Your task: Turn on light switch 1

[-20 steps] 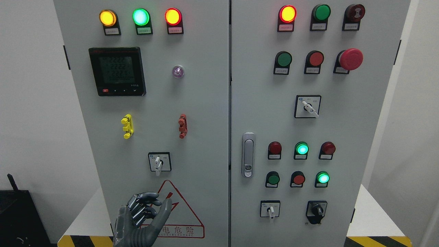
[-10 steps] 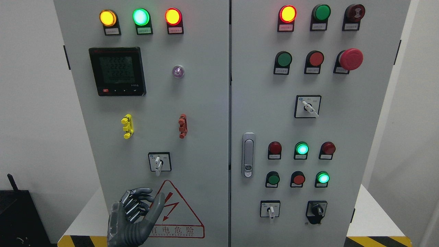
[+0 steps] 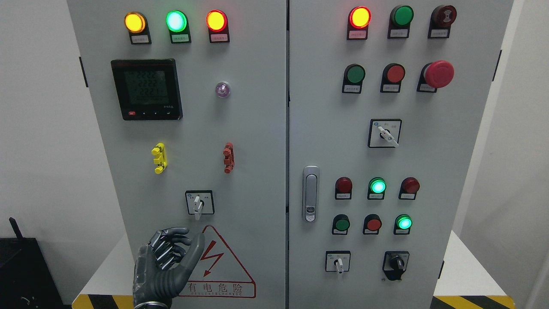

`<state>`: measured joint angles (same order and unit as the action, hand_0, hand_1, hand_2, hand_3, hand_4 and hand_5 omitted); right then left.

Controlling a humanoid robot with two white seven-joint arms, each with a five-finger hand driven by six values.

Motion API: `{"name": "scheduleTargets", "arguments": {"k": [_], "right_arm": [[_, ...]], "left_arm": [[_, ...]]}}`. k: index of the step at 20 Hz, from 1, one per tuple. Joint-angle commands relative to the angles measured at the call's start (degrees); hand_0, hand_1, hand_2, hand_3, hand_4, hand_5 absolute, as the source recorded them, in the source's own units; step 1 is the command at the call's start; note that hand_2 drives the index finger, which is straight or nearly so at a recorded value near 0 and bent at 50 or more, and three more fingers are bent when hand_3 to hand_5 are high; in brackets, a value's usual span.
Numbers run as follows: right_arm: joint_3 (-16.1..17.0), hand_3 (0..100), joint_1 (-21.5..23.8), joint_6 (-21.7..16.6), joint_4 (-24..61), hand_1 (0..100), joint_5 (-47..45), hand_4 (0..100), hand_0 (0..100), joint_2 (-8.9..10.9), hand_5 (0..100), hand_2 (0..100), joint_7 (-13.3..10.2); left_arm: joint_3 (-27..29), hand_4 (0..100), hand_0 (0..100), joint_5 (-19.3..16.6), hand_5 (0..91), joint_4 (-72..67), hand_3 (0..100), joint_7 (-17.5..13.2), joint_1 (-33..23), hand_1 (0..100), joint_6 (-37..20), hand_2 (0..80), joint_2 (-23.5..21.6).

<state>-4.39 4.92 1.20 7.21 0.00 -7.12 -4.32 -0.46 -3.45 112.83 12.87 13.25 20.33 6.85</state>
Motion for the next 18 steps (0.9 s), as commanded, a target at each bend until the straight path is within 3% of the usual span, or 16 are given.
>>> {"name": "scheduleTargets", "arguments": {"k": [1,18], "right_arm": [[0.00,0,0.00,0.03,0.00,0,-1.41,0,0,0.00,0,0,0.01],[0.00,0,0.00,0.03,0.00,0,-1.41,0,0,0.00,0,0,0.01]], "left_arm": [[-0.07,81,11,-0.15,73.9,0.02,70,-0.03,1.69,74,1.98,47.2,0.44],[0.20,81,12,-0.15,73.6,0.20,69,0.05,3.18,74,2.69,47.7,0.35]]}}
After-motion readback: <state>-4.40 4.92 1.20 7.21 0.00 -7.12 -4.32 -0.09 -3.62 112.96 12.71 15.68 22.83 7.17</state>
